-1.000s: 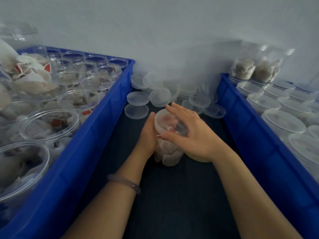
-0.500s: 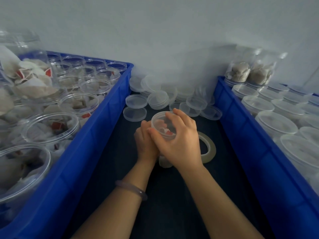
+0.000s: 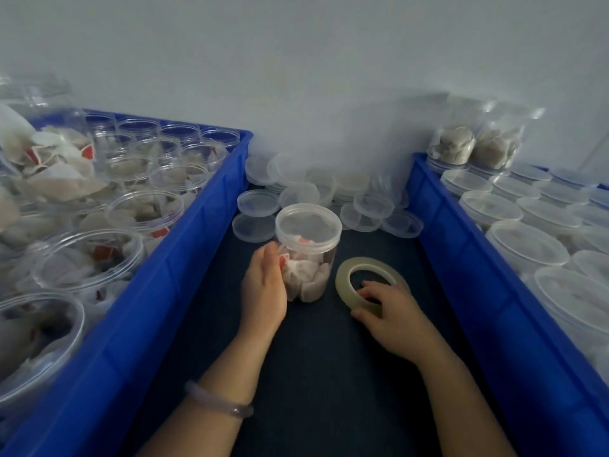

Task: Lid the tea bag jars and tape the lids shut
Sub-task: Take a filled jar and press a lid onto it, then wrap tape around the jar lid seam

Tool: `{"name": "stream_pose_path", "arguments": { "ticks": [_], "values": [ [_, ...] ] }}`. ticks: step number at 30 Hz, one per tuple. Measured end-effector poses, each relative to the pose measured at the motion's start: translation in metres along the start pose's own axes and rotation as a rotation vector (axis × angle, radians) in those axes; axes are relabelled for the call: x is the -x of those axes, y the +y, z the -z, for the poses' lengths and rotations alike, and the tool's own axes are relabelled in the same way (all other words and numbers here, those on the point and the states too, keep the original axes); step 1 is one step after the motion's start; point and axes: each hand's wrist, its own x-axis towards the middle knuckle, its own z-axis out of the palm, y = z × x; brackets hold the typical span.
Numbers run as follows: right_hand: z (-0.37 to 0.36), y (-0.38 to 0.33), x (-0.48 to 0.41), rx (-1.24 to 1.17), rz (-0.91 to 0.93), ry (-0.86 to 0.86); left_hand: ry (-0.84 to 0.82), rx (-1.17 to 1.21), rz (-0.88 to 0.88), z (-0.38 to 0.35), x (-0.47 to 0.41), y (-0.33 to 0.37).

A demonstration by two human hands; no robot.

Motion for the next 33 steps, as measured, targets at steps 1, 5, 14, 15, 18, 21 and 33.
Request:
{"name": "stream_pose_path", "arguments": {
  "ticks": [1, 5, 14, 15, 18, 21, 33],
  "values": [
    [0.003, 0.001, 0.004, -0.077, 0.0, 0.018, 0.008, -0.034, -0.017, 0.002, 0.006, 0.001],
    [0.016, -0.01, 0.023, -0.515, 0.089, 0.103, 0.208, -0.115, -0.614, 0.016, 0.026, 0.019],
    [0.017, -0.032, 0.039, -0.708, 0.347, 0.099, -0.451, -0.177, -0.659, 0.003, 0.053, 0.025],
    [0.017, -0.031, 0.039, -0.707, 0.344, 0.095, -0.423, -0.17, -0.68, 0.003, 0.052, 0.024],
    [0.013, -0.032, 0.039, -0.728, 0.344, 0.096, -0.271, -0.184, -0.763, 0.001, 0.051, 0.022],
    [0.01, -0.033, 0.038, -0.693, 0.332, 0.125, -0.174, -0.157, -0.771, -0.001, 0.052, 0.023],
    [0.006, -0.028, 0.034, -0.496, 0.299, 0.152, -0.373, 0.185, -0.274, 0.003, 0.047, 0.021]
  ]
}}
